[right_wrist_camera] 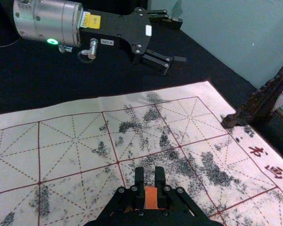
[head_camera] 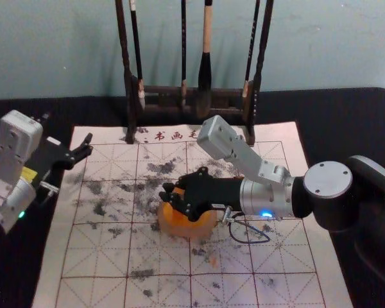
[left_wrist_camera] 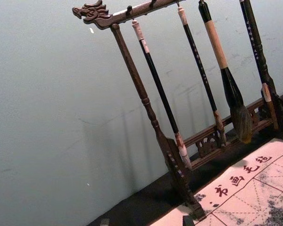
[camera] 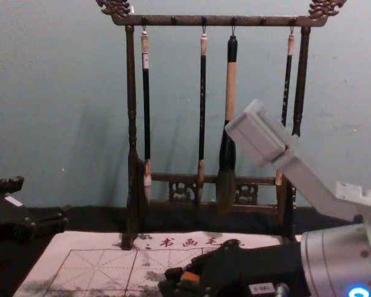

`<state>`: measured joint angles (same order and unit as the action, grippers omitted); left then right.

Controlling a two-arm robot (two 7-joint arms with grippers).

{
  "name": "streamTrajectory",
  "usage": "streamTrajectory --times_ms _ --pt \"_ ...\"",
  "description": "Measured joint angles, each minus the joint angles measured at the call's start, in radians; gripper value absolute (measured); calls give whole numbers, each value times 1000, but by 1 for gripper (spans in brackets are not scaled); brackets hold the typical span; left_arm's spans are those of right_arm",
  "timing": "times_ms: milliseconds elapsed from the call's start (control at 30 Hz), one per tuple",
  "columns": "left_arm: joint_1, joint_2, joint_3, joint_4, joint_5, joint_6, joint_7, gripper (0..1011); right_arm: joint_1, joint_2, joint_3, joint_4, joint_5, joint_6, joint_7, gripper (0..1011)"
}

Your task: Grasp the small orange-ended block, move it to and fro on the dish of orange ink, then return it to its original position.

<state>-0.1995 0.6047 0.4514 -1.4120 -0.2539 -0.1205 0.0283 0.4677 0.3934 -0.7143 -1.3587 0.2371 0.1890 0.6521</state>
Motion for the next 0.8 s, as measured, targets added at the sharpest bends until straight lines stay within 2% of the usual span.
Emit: streamTrajectory --times_ms 467,800 --pt "0 0 0 0 0 0 0 1001 20 -29 7 46 -12 1 -24 111" --pt "0 0 0 0 0 0 0 1001 18 -15 22 43 -17 -2 -27 111"
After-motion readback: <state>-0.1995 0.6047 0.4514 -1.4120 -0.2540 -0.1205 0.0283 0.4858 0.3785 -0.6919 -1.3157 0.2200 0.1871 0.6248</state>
